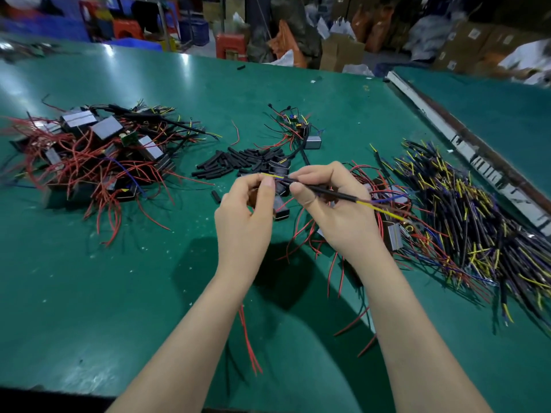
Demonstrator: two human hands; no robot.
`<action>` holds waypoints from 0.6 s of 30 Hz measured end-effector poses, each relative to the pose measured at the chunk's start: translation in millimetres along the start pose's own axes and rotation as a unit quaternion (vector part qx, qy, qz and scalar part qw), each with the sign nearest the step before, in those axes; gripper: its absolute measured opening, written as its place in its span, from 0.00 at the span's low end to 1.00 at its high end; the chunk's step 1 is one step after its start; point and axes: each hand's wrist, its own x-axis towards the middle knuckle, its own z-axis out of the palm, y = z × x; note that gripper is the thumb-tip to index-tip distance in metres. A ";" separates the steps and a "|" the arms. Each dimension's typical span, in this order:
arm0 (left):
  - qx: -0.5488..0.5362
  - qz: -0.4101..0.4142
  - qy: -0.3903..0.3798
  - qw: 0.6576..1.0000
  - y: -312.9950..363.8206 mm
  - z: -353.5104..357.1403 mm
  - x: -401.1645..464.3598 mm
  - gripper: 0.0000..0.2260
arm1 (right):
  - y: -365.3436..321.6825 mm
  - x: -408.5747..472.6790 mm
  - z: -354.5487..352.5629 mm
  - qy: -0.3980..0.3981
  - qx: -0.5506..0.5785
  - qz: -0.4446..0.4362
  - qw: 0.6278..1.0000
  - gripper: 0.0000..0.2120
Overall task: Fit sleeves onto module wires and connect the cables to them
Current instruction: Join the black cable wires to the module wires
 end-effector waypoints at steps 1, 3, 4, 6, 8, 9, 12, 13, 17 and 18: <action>-0.013 -0.005 -0.006 1.000 -0.4 0.0 0.1 0.05 | -0.2 0.0 -0.1 -0.004 -0.002 -0.003 1.000 0.08; -0.037 -0.011 -0.020 0.999 0.6 0.0 -0.5 0.04 | 0.8 0.0 -1.8 -0.012 -0.005 -0.007 1.000 0.09; -0.040 -0.008 -0.024 0.999 0.8 -0.3 -0.9 0.05 | 2.5 -0.2 -2.9 -0.017 -0.010 -0.007 1.000 0.07; 0.008 0.025 -0.021 0.999 -1.2 -1.8 -0.9 0.04 | 6.7 -0.3 -4.5 -0.027 -0.042 -0.006 0.999 0.04; 0.067 0.046 -0.021 0.996 -4.4 -2.7 -0.1 0.04 | 9.5 -0.5 -4.6 -0.031 -0.078 -0.003 0.996 0.04; 0.071 0.046 -0.025 0.996 -4.8 -2.9 0.5 0.04 | 10.1 -0.6 -4.6 -0.031 -0.090 -0.002 0.995 0.04; 0.047 0.044 -0.047 0.997 -4.8 -3.1 1.7 0.04 | 8.0 -0.6 -4.6 -0.039 -0.095 0.009 0.995 0.03; 0.029 0.040 -0.064 0.997 -4.4 -2.5 1.7 0.04 | 6.5 -0.4 -4.2 -0.042 -0.086 0.016 0.995 0.03; -0.051 0.011 -0.121 0.991 -4.1 0.6 1.0 0.04 | 1.7 -0.6 -3.4 -0.062 -0.106 0.008 0.992 0.02; -0.064 0.002 -0.123 0.990 -4.5 0.9 1.1 0.05 | 1.7 -0.7 -4.3 -0.062 -0.107 0.011 0.992 0.02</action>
